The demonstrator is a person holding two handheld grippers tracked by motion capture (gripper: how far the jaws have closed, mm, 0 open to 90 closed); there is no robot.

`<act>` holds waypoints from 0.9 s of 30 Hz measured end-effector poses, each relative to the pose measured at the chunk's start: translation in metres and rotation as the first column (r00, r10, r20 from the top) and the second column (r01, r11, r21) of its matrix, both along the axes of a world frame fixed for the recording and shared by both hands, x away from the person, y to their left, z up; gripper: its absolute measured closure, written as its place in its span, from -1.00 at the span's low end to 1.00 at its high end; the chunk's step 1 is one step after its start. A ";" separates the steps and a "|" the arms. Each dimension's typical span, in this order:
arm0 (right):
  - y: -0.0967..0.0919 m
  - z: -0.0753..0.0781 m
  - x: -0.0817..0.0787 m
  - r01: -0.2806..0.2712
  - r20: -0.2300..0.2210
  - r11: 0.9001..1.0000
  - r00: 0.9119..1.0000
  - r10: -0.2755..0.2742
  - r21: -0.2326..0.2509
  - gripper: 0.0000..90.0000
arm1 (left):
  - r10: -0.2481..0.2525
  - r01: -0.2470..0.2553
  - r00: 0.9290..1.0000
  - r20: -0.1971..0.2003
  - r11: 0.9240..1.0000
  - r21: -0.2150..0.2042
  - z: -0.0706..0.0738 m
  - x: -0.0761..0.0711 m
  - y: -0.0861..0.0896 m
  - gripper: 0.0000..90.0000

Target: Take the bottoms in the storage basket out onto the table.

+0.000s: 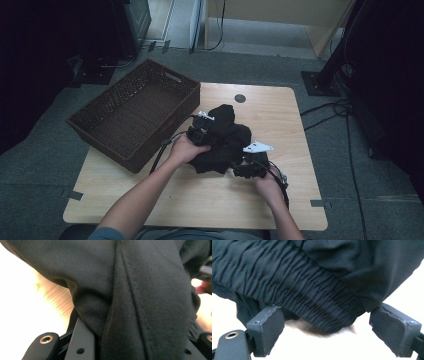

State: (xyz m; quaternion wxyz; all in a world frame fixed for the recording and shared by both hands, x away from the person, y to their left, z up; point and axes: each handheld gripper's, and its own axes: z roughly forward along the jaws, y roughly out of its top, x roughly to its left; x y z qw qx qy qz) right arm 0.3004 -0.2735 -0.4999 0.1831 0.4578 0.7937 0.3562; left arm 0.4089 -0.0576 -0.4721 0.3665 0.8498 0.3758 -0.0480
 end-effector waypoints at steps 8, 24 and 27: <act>-0.003 0.008 -0.001 0.004 0.002 0.999 1.000 -0.004 0.035 -0.72 | -0.016 0.016 1.000 0.021 1.000 -0.003 -0.009 0.002 0.002 0.35; 0.004 -0.001 0.003 -0.032 -0.036 0.999 0.999 0.032 0.000 -0.72 | -0.017 0.016 1.000 0.016 0.997 0.069 0.030 0.001 0.021 -0.39; 0.004 -0.002 0.003 -0.037 -0.034 0.999 0.999 0.037 -0.002 -0.72 | -0.014 0.012 1.000 0.019 0.998 0.068 0.039 0.002 0.028 -0.39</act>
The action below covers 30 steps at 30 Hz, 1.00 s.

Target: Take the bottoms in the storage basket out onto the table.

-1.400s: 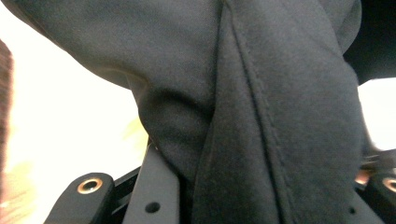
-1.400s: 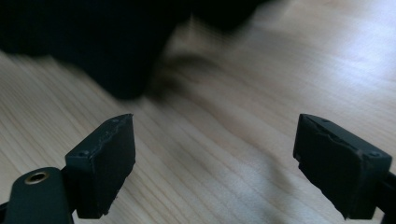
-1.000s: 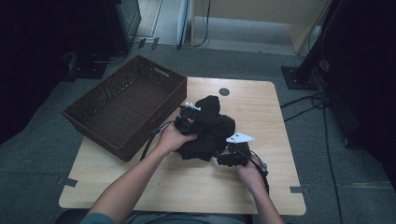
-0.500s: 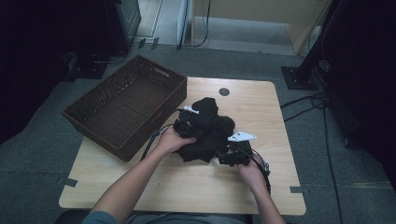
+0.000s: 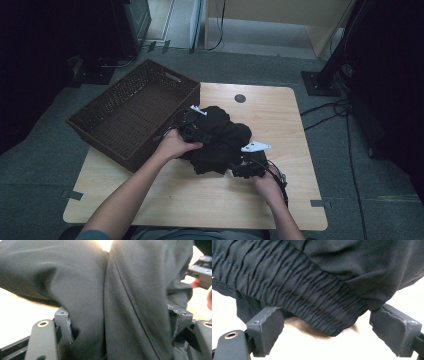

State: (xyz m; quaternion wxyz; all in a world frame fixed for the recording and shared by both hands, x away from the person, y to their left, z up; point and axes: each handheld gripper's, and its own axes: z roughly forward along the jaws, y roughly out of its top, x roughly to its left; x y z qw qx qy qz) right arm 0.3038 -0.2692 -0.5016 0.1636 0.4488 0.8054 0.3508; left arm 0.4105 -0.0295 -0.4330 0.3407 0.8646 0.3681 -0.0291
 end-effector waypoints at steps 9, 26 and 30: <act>0.002 -0.002 0.001 -0.003 -0.002 1.000 1.000 0.002 -0.005 -0.72 | 0.030 -0.029 0.999 0.021 0.999 -0.018 0.033 0.003 0.023 -0.39; 0.005 -0.010 0.002 -0.013 -0.019 1.000 1.000 0.013 -0.012 -0.69 | 0.043 -0.041 0.994 0.103 0.999 -0.020 0.064 0.003 0.069 -0.10; 0.006 -0.014 0.002 -0.012 -0.019 1.000 1.000 0.012 -0.008 -0.69 | 0.057 -0.052 0.990 0.130 0.998 -0.035 0.068 0.006 0.083 0.00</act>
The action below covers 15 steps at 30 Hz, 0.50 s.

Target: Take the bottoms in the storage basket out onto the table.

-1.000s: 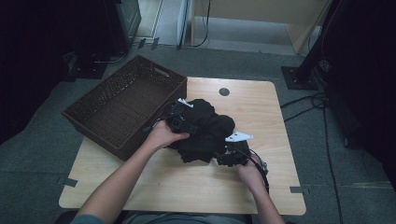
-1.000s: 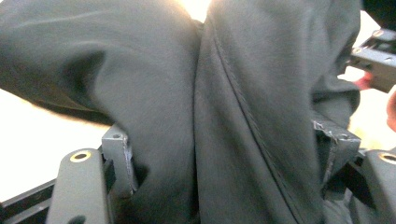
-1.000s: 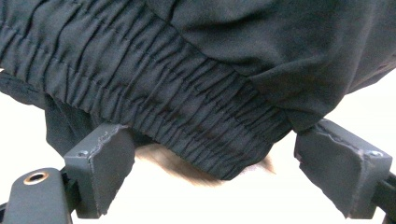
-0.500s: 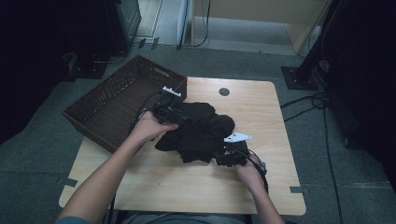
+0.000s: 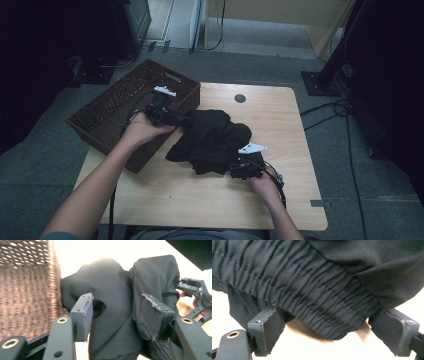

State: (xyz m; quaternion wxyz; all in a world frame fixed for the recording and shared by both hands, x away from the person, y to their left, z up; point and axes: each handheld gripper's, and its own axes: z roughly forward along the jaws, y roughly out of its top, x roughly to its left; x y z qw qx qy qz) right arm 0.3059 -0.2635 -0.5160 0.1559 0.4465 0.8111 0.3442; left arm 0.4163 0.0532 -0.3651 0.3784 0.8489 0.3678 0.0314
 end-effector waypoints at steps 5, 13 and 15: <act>0.002 -0.002 0.003 -0.023 0.008 1.000 1.000 0.023 -0.005 -0.70 | 0.008 -0.008 1.000 0.014 1.000 0.012 -0.001 0.005 0.017 0.00; 0.006 -0.003 0.004 -0.025 0.009 1.000 1.000 0.025 0.000 -0.71 | 0.034 -0.033 0.999 -0.030 0.999 0.032 -0.008 0.004 0.033 0.02; 0.006 -0.003 0.004 -0.025 0.014 1.000 1.000 0.025 0.000 -0.71 | 0.028 -0.028 0.999 -0.018 0.999 0.028 -0.011 0.003 0.036 0.07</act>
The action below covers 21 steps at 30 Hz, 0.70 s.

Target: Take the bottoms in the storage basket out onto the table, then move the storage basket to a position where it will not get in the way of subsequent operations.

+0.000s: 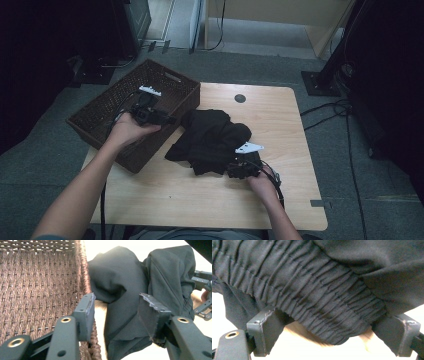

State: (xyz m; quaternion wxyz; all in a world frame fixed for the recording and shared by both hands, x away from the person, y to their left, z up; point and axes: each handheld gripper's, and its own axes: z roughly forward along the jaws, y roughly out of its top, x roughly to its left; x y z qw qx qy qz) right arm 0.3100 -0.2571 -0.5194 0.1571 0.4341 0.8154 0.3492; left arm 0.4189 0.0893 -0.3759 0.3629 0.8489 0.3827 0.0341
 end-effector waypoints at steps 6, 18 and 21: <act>-0.001 -0.001 0.000 -0.002 0.008 1.000 1.000 0.002 0.008 -0.72 | 0.009 -0.009 1.000 -0.002 1.000 0.024 -0.006 0.000 0.005 0.09; 0.001 -0.003 0.000 -0.004 0.019 1.000 1.000 0.003 0.016 -0.74 | 0.049 -0.047 0.998 -0.045 0.998 0.046 -0.034 0.004 0.011 0.34; 0.001 -0.003 0.000 -0.003 0.021 1.000 1.000 0.003 0.018 -0.74 | 0.053 -0.051 0.998 -0.041 0.997 0.056 -0.039 0.004 0.010 0.49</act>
